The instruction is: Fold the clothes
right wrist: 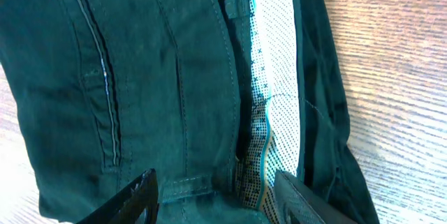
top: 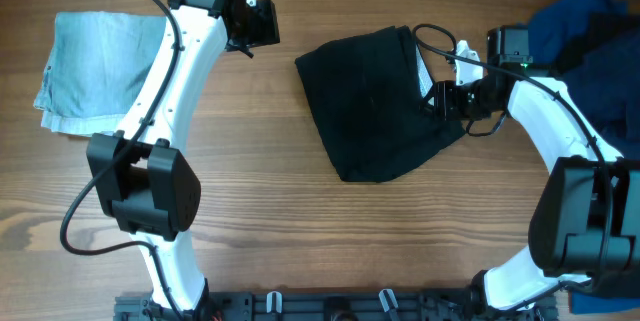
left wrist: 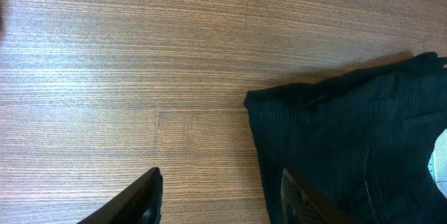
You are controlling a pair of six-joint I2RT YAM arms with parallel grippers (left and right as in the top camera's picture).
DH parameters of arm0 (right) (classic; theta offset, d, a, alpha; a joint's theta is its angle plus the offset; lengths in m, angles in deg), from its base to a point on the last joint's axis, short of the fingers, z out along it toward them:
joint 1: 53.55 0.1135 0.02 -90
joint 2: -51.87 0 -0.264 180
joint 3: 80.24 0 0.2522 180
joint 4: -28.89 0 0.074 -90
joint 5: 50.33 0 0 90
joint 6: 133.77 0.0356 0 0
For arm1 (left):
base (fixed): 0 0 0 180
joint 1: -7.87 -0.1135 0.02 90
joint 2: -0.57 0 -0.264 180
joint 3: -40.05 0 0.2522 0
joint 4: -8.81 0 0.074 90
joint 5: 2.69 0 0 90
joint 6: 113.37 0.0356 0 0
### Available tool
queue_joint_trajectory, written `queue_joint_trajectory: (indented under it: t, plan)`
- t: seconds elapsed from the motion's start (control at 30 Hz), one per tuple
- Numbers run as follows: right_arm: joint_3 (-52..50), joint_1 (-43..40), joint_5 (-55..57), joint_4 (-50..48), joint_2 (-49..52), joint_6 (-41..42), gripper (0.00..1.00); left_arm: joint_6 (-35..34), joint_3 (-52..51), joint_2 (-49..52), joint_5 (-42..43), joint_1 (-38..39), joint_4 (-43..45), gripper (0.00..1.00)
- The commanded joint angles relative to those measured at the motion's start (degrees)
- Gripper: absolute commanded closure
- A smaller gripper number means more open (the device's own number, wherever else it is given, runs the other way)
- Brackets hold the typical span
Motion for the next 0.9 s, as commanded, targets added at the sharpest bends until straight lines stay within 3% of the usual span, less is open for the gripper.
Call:
queue_joint_trajectory:
  t: [0.0, 0.07, 0.23, 0.43, 0.57, 0.87]
  plan:
    - [-1.9, 0.4, -1.7, -1.8, 0.7, -1.4, 0.5, -0.5, 0.7, 0.9, 0.5, -0.1, 0.0, 0.45]
    - [-3.8, 0.4, -1.9, -3.7, 0.7, -1.1, 0.56, -0.5, 0.7, 0.9, 0.5, -0.1, 0.0, 0.45]
    - [-3.5, 0.4, -2.0, -3.6, 0.7, -1.1, 0.96, -0.5, 0.7, 0.9, 0.5, -0.1, 0.1, 0.4]
    - [1.6, 0.4, 0.0, 1.8, 0.3, -0.9, 0.96, -0.5, 0.7, 0.9, 0.5, -0.1, 0.1, 0.4]
    - [2.3, 0.4, 13.0, 4.4, 0.4, 5.0, 0.96, -0.5, 0.7, 0.9, 0.5, -0.1, 0.0, 0.4]
    - [-3.4, 0.4, 18.4, -0.7, 0.7, 12.7, 0.96, -0.5, 0.7, 0.9, 0.5, 0.0, 0.0, 0.4]
